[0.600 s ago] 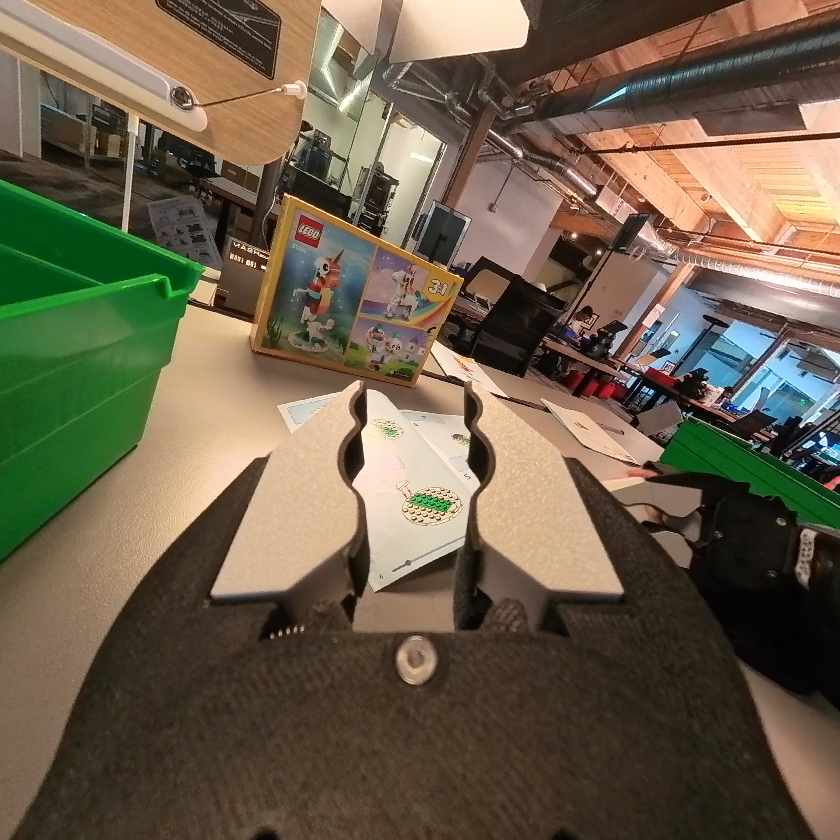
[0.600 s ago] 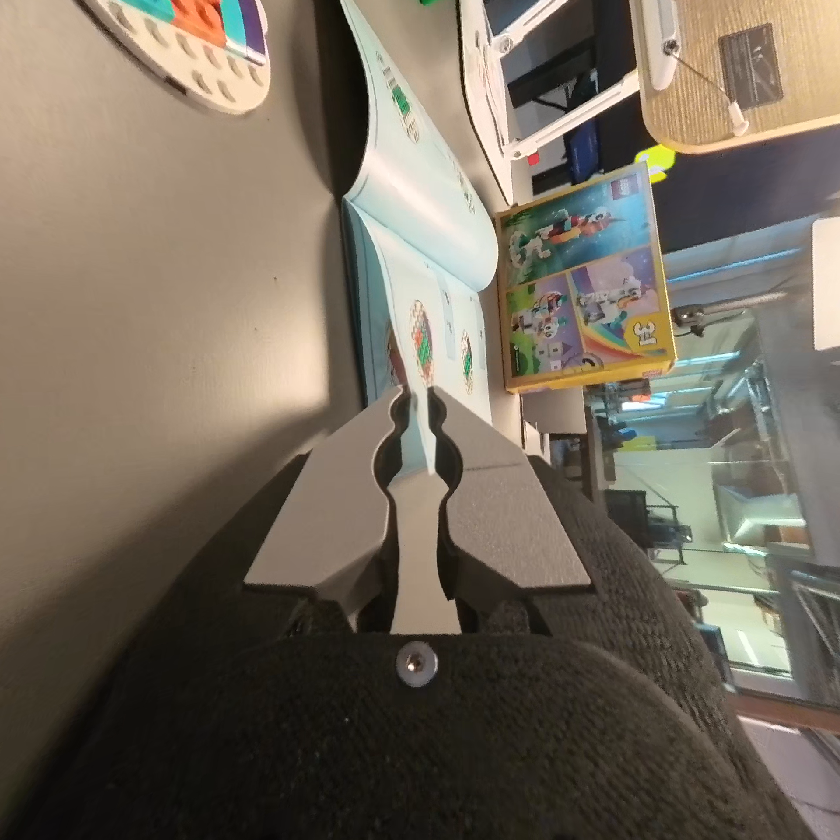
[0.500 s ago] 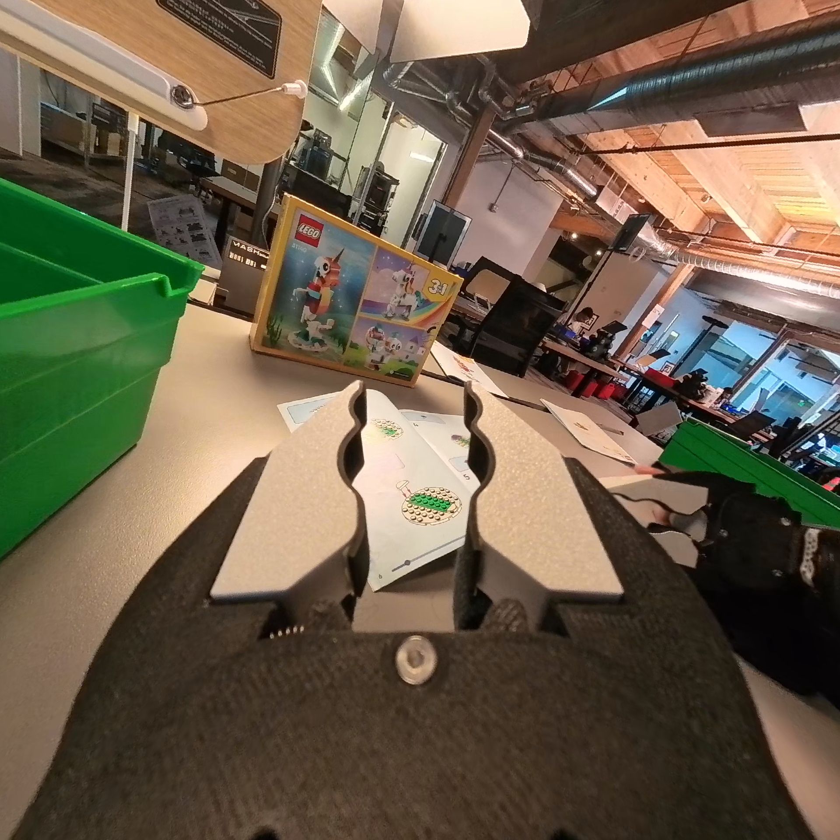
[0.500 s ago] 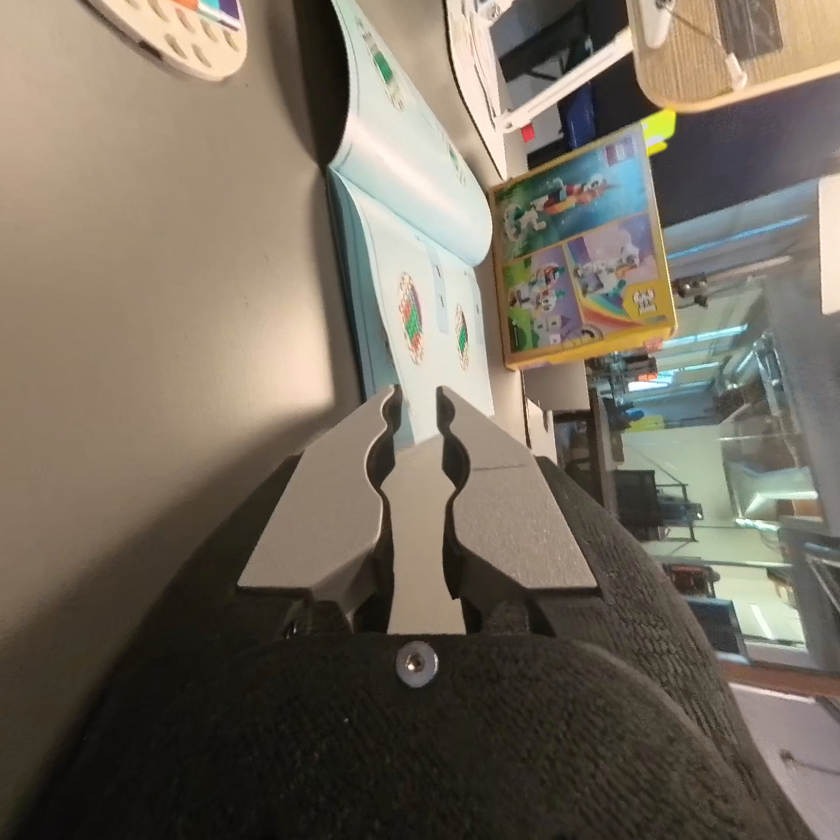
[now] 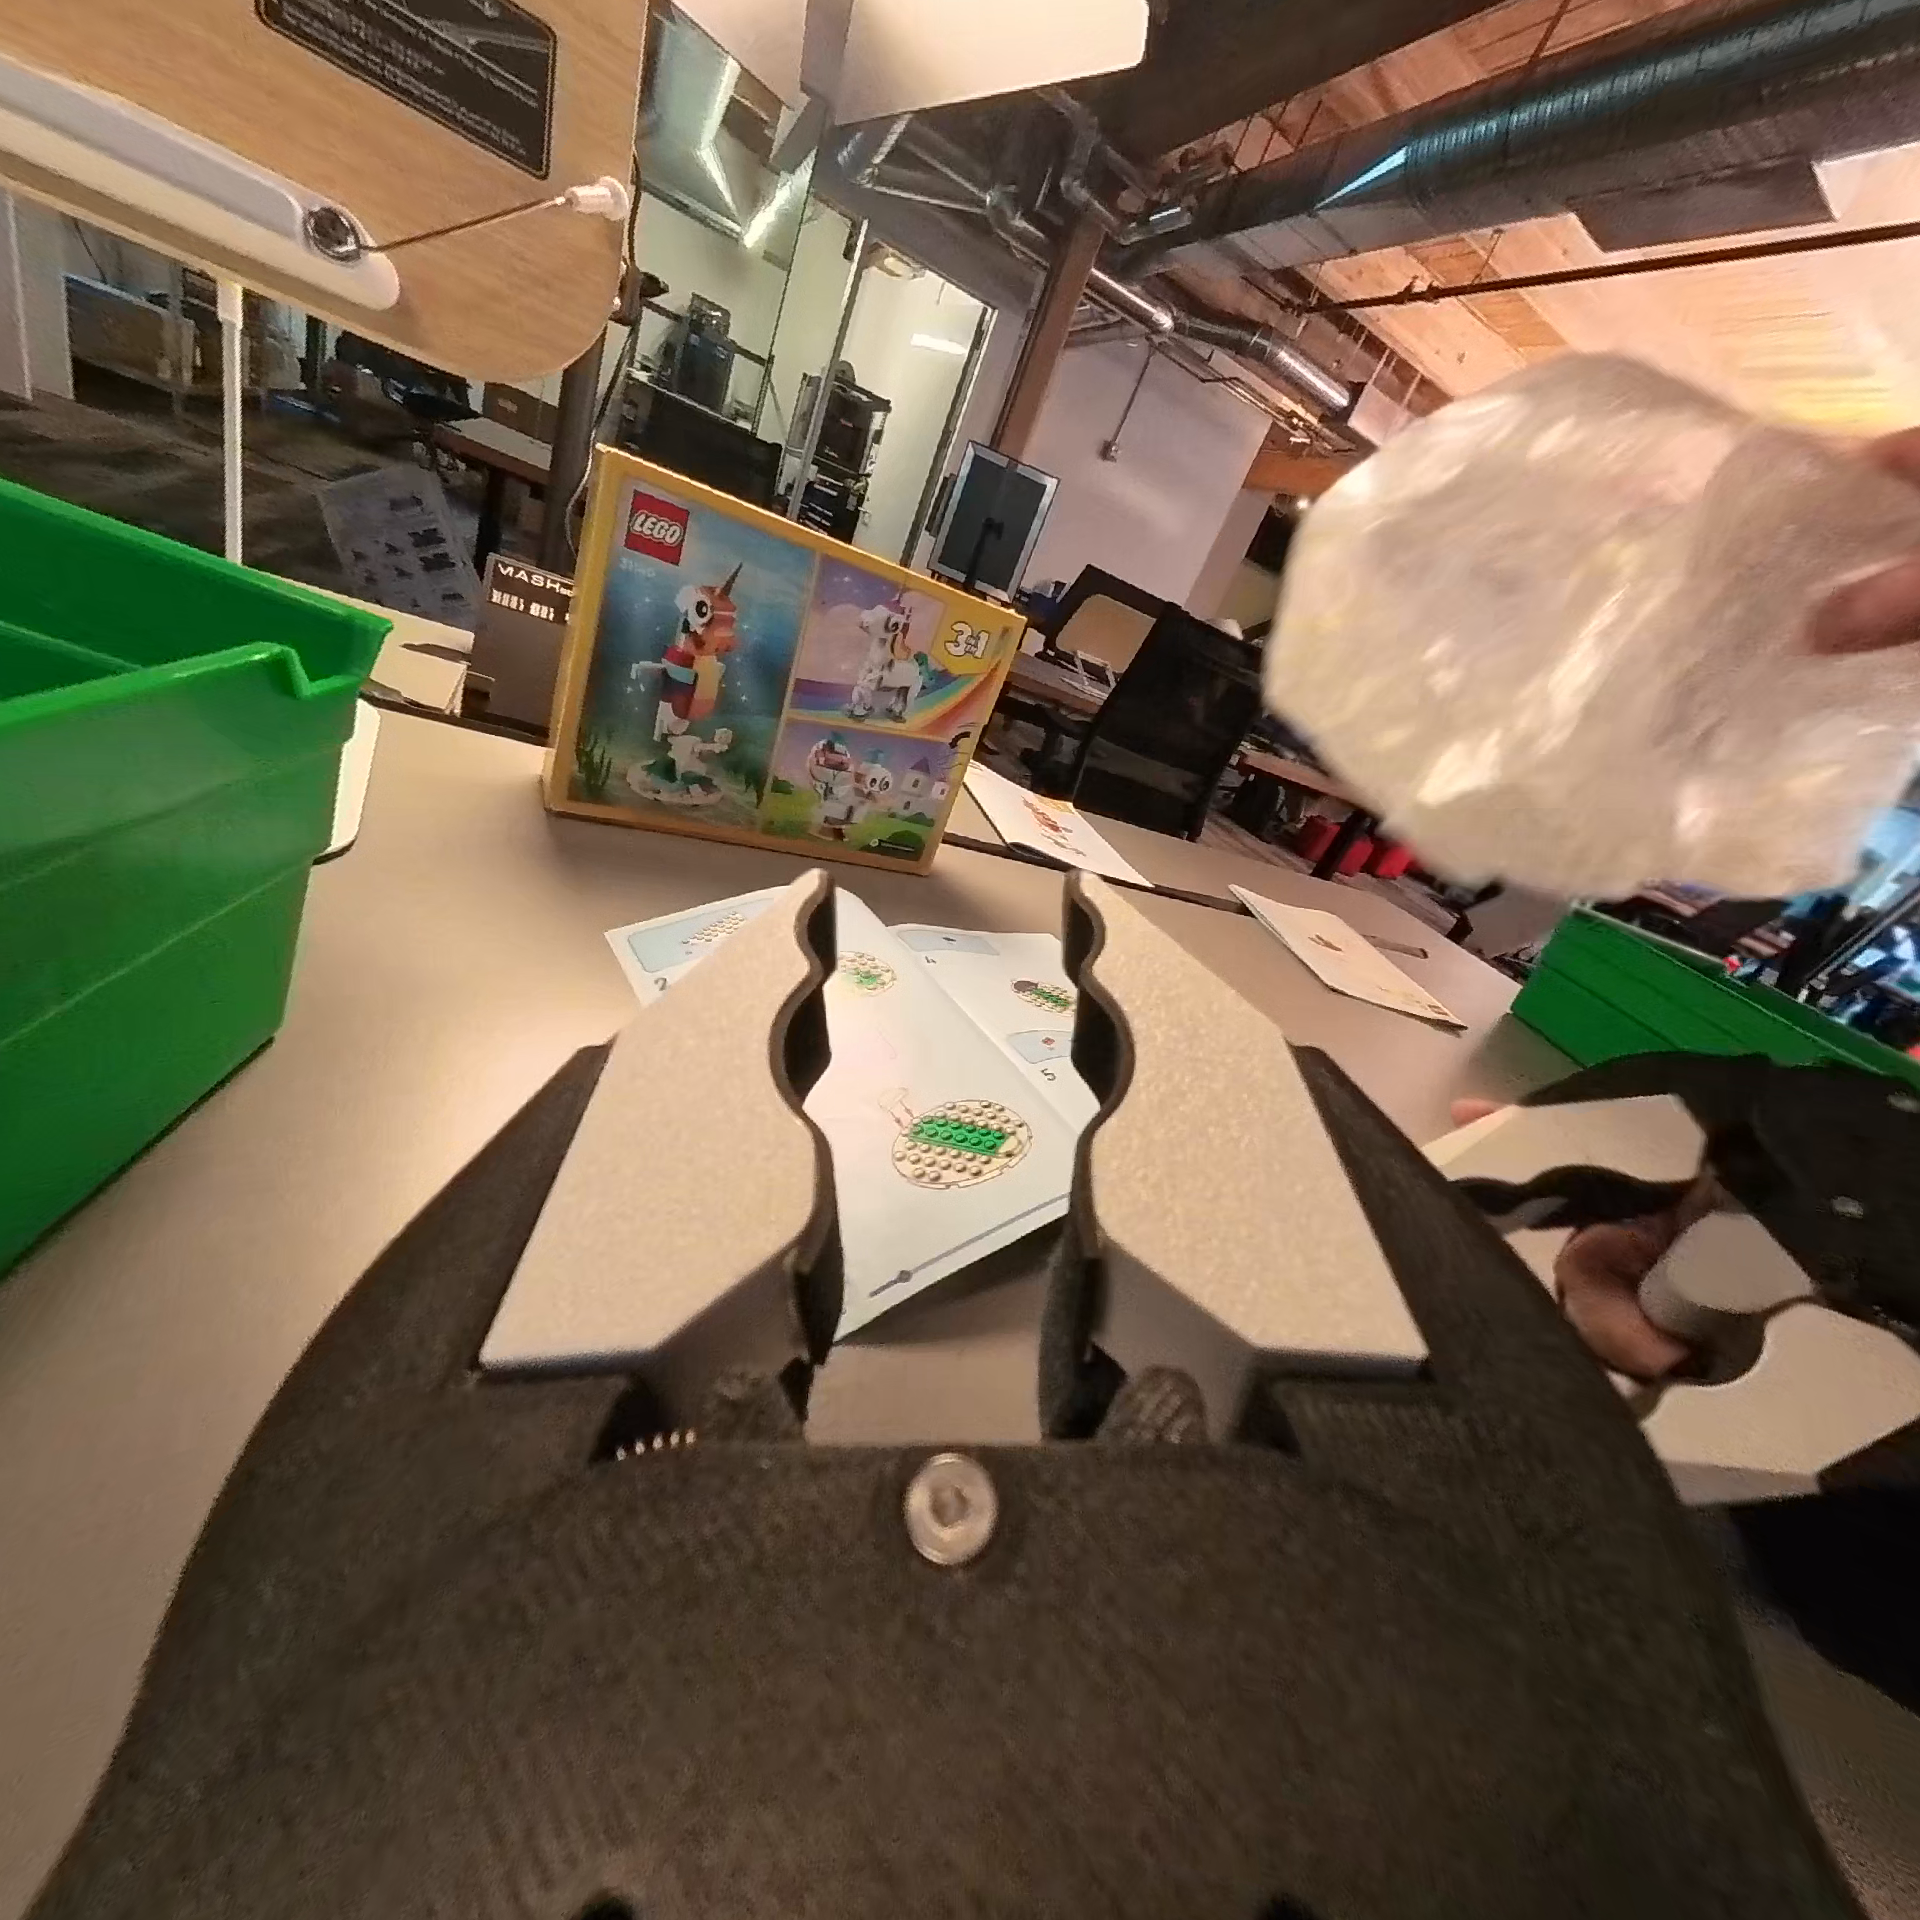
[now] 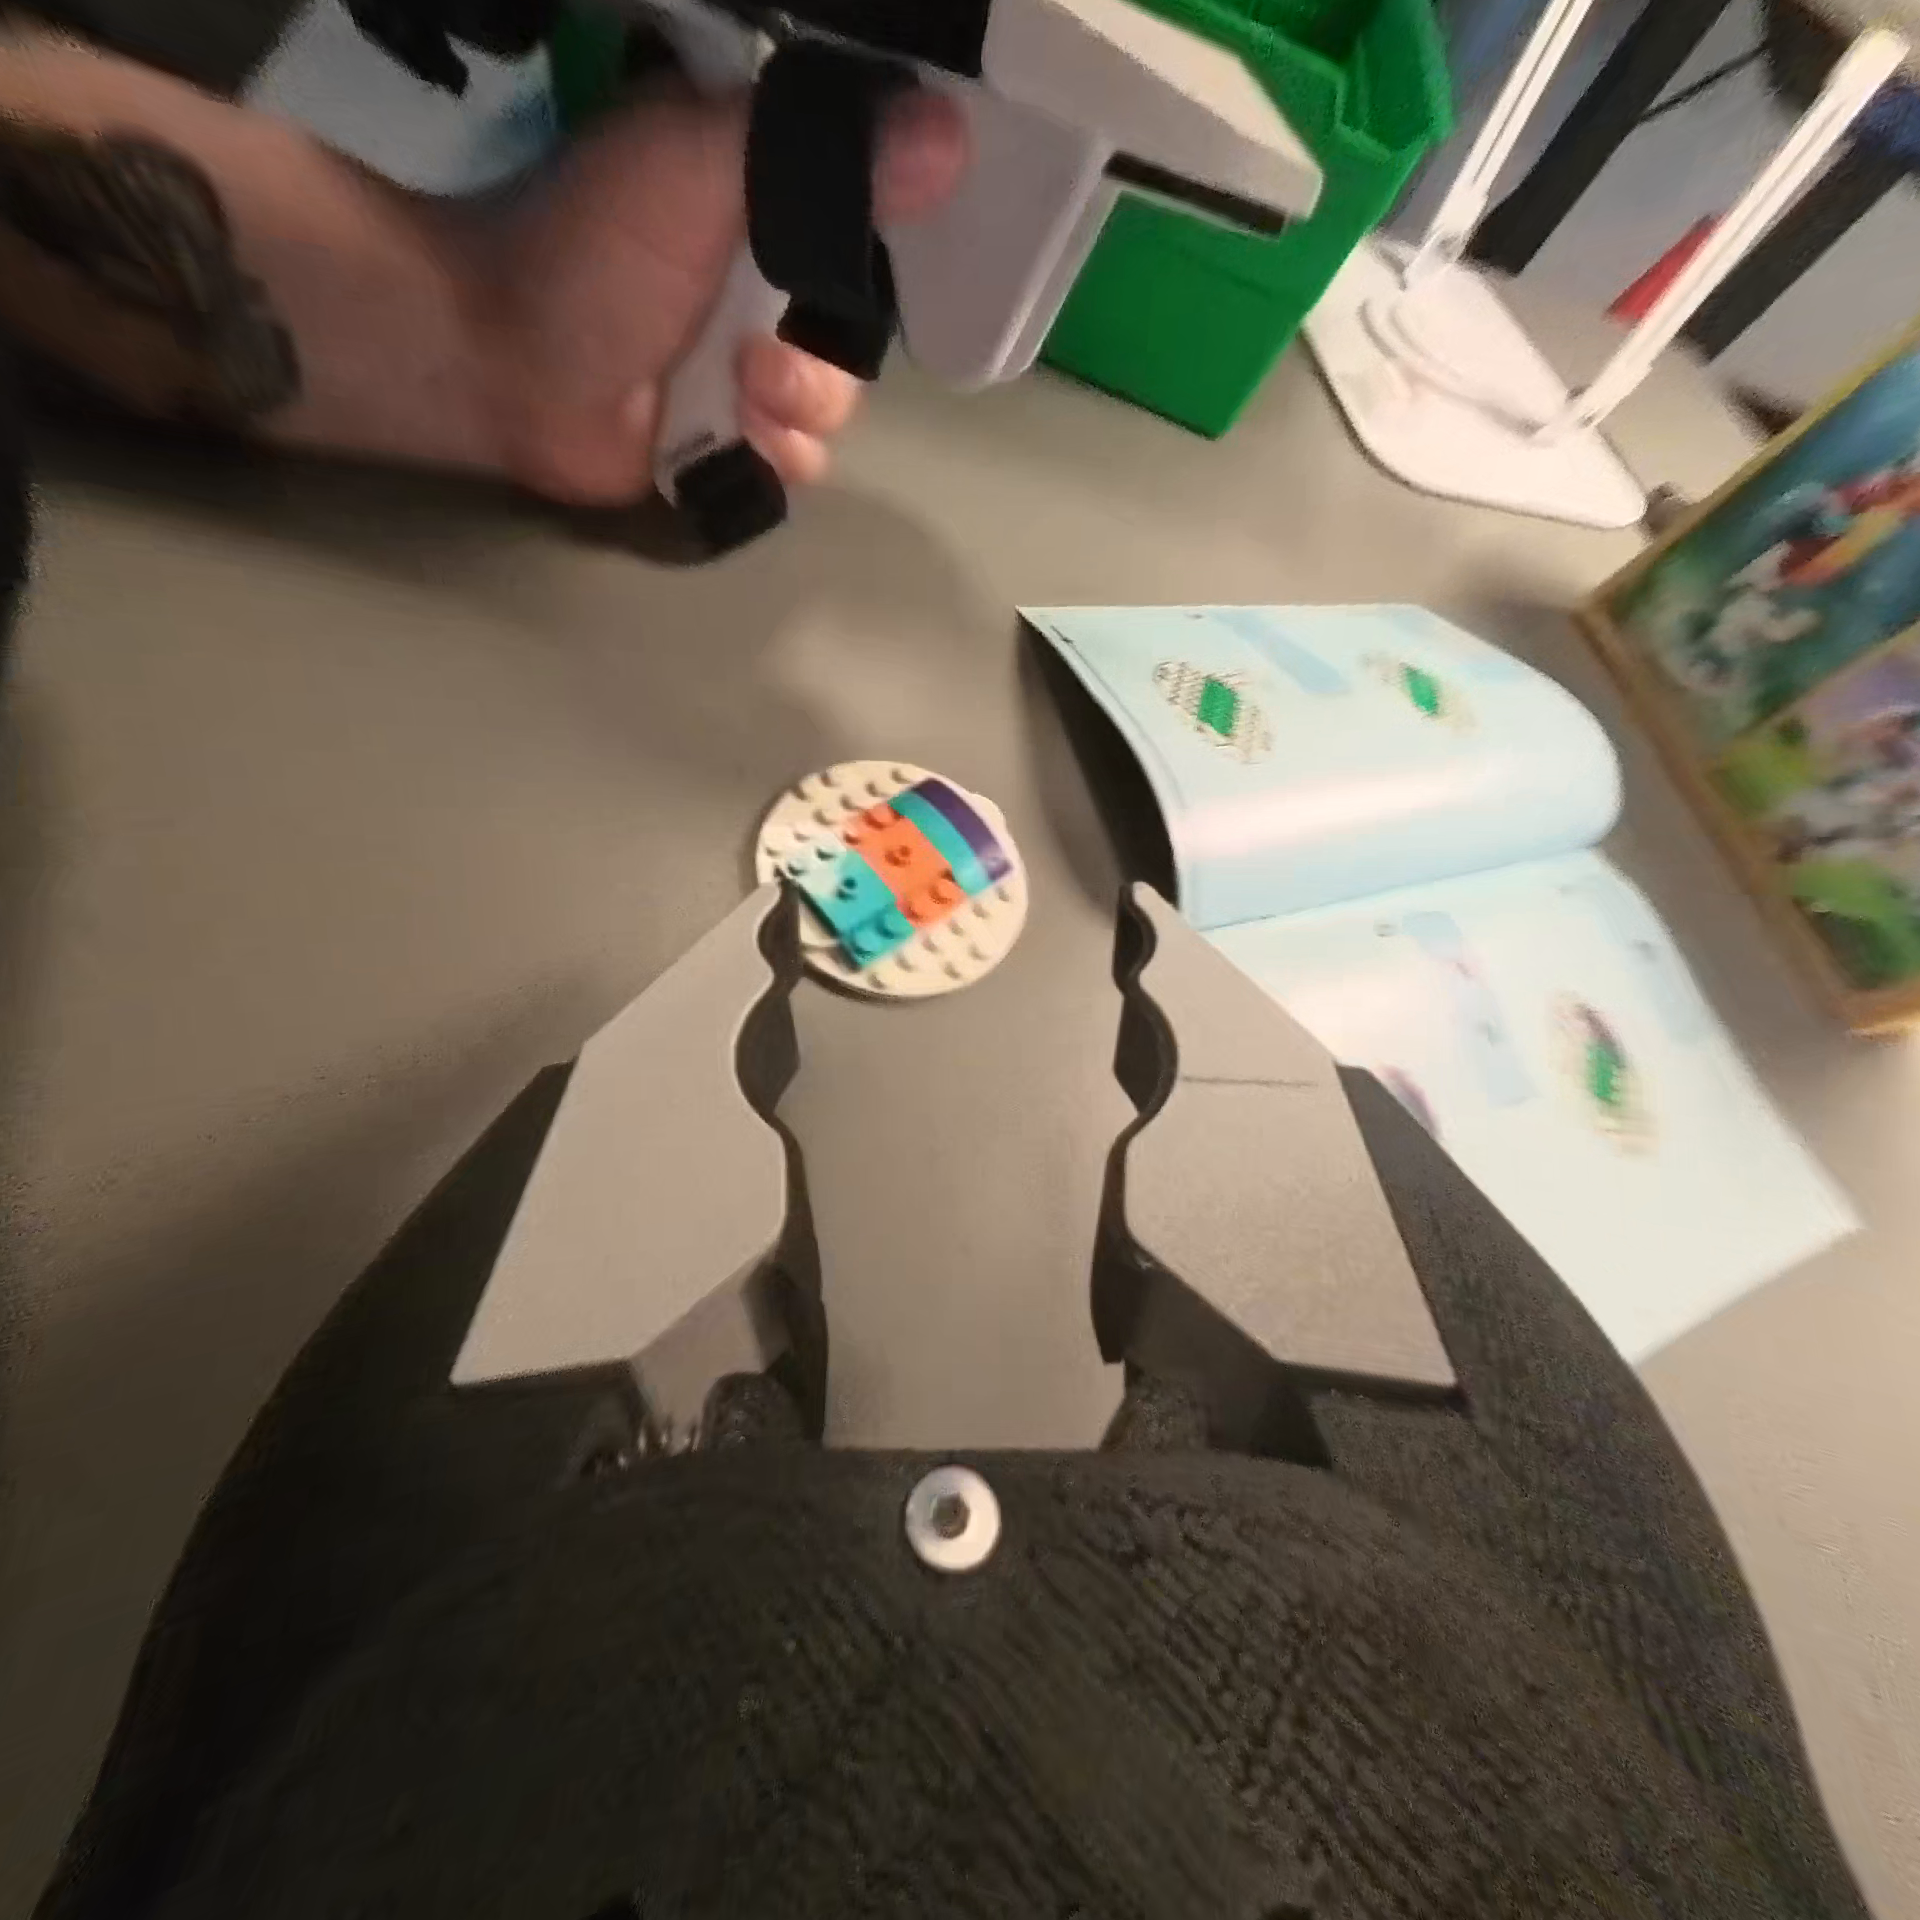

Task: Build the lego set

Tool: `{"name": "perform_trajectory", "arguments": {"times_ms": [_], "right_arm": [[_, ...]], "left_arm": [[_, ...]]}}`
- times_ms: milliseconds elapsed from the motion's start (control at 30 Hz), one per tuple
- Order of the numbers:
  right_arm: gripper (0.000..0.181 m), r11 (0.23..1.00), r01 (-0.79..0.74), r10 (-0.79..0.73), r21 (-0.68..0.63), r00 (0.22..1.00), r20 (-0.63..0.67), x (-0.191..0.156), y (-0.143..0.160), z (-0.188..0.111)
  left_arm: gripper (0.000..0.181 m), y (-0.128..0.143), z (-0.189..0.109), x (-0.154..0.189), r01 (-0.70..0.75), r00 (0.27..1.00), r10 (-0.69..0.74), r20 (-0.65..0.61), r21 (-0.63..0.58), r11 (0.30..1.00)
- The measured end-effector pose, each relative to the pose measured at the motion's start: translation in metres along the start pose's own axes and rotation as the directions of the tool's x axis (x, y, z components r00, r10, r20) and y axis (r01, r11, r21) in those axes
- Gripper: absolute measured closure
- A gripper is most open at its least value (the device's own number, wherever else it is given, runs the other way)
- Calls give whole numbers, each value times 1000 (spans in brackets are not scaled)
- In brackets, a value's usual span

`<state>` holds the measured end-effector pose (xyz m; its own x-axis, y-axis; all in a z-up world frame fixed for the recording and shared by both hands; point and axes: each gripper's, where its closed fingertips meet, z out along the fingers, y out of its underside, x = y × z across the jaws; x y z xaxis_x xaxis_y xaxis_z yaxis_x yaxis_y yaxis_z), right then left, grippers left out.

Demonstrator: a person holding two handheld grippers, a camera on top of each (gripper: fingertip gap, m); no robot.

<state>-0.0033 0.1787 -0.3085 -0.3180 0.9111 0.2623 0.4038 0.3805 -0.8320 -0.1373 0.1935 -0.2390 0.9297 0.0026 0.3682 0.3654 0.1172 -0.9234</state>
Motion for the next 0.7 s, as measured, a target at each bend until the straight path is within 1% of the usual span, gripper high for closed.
{"name": "perform_trajectory", "arguments": {"times_ms": [67, 100, 167, 200, 300, 367, 400, 500, 700], "right_arm": [[118, 994, -100, 102, -31, 993, 52, -5, 5, 8], [114, 989, -130, 135, -67, 989, 65, -8, 12, 12], [104, 978, -144, 153, -152, 987, 55, -9, 24, 19], [100, 977, -154, 161, -149, 986, 35, -7, 22, 22], [97, 969, -196, 203, -152, 978, 38, -11, 19, 26], [97, 972, -174, 181, -160, 983, 33, -13, 19, 27], [103, 970, -176, 186, -166, 981, 49, -16, 19, 28], [106, 964, -199, 215, -179, 973, 81, -24, 18, 29], [106, 959, -220, 232, -178, 972, 48, -26, 21, 21]], "left_arm": [[139, 0, -1, 0, -2, 1000, 2, 2, 2, 1000], [139, -1, -1, 0, -4, 1000, 4, 2, 3, 1000], [139, 0, -1, 0, -6, 1000, 6, 1, 3, 1000], [139, 0, -1, 0, -7, 1000, 7, 2, 2, 1000], [139, -1, -2, 0, -20, 1000, 20, 9, 4, 1000], [139, -2, -4, -1, -27, 999, 27, 17, 7, 1000], [139, -2, -5, -2, -29, 999, 29, 21, 9, 1000], [139, -3, -7, -3, -26, 999, 26, 28, 14, 1000], [139, -4, -8, -3, -24, 999, 23, 28, 15, 1000]]}}
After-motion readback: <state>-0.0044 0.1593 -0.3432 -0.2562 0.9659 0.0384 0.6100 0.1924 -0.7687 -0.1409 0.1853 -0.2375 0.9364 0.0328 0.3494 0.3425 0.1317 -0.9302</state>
